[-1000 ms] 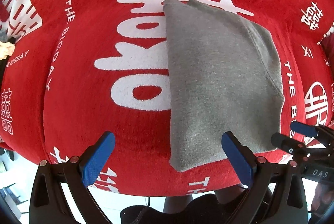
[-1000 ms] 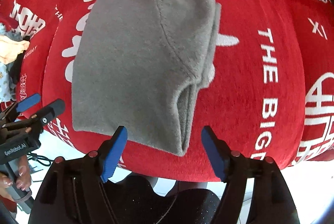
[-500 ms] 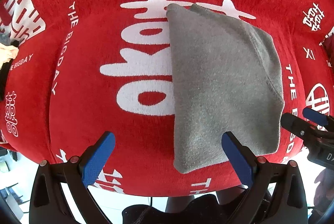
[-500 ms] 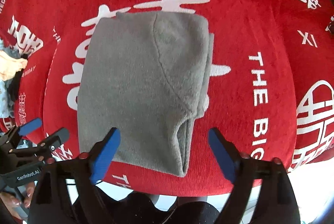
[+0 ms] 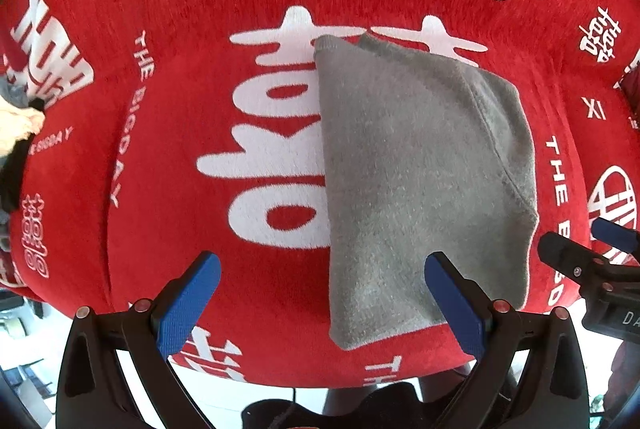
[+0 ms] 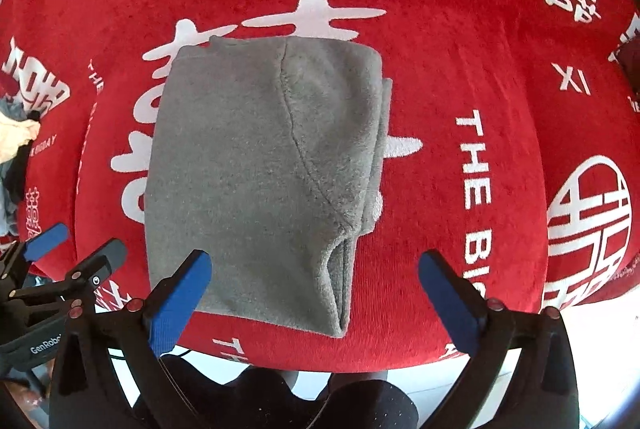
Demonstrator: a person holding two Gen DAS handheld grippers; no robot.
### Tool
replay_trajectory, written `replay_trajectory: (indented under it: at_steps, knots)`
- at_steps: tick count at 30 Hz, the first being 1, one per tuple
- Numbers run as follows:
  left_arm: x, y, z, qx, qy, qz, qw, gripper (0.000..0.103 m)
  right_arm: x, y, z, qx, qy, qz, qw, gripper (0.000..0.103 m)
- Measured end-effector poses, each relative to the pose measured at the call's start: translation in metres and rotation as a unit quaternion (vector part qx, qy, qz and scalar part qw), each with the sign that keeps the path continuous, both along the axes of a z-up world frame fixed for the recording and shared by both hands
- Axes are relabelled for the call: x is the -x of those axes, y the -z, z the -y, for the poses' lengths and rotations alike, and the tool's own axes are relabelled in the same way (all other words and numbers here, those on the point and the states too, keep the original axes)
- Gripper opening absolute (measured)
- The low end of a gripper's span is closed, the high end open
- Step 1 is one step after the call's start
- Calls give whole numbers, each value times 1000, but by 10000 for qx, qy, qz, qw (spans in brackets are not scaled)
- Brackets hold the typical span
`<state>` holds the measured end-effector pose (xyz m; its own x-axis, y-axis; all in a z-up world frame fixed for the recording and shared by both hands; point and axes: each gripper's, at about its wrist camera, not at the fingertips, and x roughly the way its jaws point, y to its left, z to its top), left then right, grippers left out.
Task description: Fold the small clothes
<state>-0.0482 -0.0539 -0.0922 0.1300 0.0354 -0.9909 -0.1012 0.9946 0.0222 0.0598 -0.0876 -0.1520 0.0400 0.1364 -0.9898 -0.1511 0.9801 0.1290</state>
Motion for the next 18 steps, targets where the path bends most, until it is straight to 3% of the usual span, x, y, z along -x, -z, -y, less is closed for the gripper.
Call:
replay_trajectory:
  at_steps: [18]
  knots:
    - [-6, -2, 4, -14, -35, 85, 10000, 102, -3, 1, -3, 105, 3, -81, 9999, 103]
